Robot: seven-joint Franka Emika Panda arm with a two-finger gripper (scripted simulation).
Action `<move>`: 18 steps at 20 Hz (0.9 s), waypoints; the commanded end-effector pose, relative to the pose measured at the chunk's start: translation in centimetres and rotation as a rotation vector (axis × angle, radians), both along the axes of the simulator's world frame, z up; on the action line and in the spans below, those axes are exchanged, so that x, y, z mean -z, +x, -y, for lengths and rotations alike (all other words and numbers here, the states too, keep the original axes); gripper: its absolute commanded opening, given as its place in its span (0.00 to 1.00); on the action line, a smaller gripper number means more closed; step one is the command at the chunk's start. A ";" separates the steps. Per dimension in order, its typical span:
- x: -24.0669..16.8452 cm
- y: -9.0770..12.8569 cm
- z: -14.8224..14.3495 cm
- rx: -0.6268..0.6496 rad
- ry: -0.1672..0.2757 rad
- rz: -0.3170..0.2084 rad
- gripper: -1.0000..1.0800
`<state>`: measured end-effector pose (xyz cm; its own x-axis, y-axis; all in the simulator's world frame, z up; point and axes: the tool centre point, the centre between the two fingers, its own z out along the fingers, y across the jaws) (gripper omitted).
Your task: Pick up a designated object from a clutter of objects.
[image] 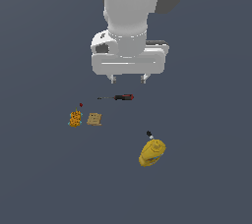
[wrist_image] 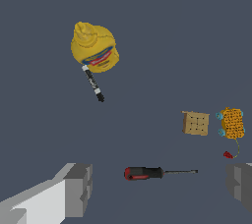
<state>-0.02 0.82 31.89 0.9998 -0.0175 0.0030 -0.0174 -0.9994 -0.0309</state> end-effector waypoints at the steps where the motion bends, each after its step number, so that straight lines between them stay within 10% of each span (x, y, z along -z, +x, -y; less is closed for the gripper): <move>1: 0.0 0.0 0.0 0.000 0.000 0.000 0.96; 18: 0.0 1.0 2.2 -0.018 -0.021 0.022 0.96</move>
<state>1.00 -1.26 31.97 0.9997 -0.0056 0.0254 -0.0053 -0.9999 -0.0105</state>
